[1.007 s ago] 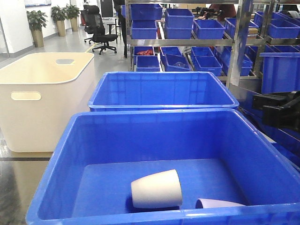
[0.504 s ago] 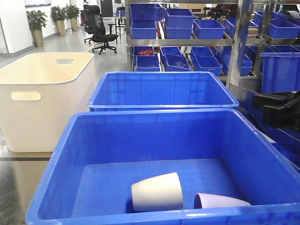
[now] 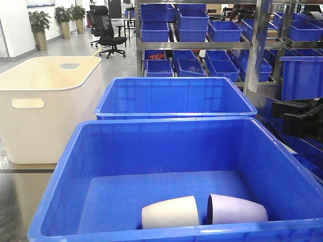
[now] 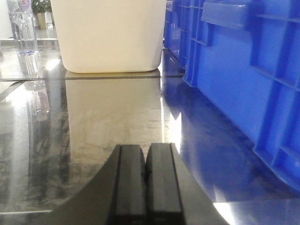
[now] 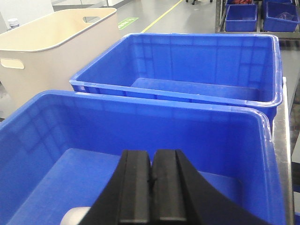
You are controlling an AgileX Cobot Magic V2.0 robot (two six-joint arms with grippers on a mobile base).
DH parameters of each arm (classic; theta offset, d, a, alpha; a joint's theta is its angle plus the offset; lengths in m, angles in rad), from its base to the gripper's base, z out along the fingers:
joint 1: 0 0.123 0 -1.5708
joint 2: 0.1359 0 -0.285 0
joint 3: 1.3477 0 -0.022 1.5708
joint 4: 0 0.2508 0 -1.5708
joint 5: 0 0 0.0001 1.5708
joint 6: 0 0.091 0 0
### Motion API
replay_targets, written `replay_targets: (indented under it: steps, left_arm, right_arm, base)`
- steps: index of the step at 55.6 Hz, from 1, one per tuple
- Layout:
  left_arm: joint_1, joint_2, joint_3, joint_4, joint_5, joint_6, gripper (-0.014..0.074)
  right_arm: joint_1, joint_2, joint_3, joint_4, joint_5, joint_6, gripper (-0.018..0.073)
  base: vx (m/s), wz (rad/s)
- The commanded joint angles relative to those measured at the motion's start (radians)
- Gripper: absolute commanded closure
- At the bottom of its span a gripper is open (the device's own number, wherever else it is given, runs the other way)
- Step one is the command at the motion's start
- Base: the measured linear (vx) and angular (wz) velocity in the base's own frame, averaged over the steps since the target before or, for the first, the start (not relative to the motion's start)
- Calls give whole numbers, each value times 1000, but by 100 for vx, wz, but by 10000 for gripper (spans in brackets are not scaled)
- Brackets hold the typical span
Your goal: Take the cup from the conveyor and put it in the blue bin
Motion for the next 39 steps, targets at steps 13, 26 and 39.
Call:
replay_targets:
  steps: [13,26,39]
  left_arm:
    - [2,-5,5,-1,-79,-7,555]
    - [2,-5,5,-1,-79,-7,555]
    - [2,-5,5,-1,-79,-7,555]
  right_arm:
    - [1,-14,-33,15,-80,-3,571]
    - [7,-34,-31,65,-63,9,568]
    - [96,-159,-31,90,-54,16,568]
  base:
    - [0,0]
    - [0,0]
    - [0,0]
